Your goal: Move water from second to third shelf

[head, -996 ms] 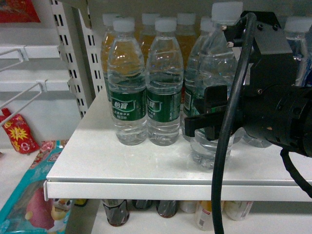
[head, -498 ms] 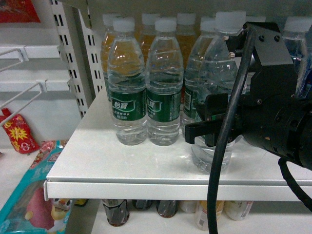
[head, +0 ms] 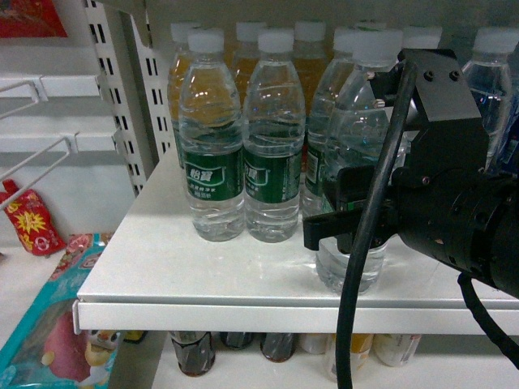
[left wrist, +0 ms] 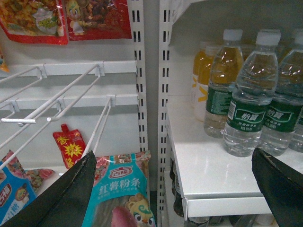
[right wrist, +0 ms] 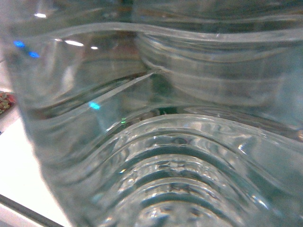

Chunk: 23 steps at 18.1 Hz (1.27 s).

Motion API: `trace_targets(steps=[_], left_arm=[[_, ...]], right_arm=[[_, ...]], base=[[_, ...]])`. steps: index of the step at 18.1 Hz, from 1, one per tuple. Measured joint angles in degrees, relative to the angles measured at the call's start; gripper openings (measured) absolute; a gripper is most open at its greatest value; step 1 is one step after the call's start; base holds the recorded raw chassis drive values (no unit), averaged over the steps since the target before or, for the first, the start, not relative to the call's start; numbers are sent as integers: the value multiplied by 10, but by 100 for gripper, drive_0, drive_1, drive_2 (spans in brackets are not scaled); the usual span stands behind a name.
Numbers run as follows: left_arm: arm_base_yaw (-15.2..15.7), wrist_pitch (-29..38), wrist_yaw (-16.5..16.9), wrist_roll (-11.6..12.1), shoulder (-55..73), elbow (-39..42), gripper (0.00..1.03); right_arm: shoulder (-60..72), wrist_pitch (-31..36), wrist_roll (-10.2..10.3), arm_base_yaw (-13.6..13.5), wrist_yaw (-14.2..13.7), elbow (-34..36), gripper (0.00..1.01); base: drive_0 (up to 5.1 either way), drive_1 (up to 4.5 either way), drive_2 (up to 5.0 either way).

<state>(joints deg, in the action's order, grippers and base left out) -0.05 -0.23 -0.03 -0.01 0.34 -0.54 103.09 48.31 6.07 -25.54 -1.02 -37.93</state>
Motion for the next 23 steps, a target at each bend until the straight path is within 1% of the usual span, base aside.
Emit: trace_targets(steps=[3,10,11,17,19,23], left_arm=[[0,0,0,0,0,0,98],[0,0,0,0,0,0,98],[0,0,0,0,0,0,98],[0,0,0,0,0,0,98],[0,0,0,0,0,0,98],[0,0,0,0,0,0,98]], right_arm=[[8,14,2,-8,-3,1,41],[15,27,5,-8,-6,4,42],[16,27,5,-8,-6,6,56],[16,33,6,-7,-5,7,100],[16,32,6,-8,-5,7,97],[16,28,10,-8,-2,7,98]], base=[[0,0,0],[0,0,0],[0,0,0],[0,0,0],[0,0,0],[0,0,0]])
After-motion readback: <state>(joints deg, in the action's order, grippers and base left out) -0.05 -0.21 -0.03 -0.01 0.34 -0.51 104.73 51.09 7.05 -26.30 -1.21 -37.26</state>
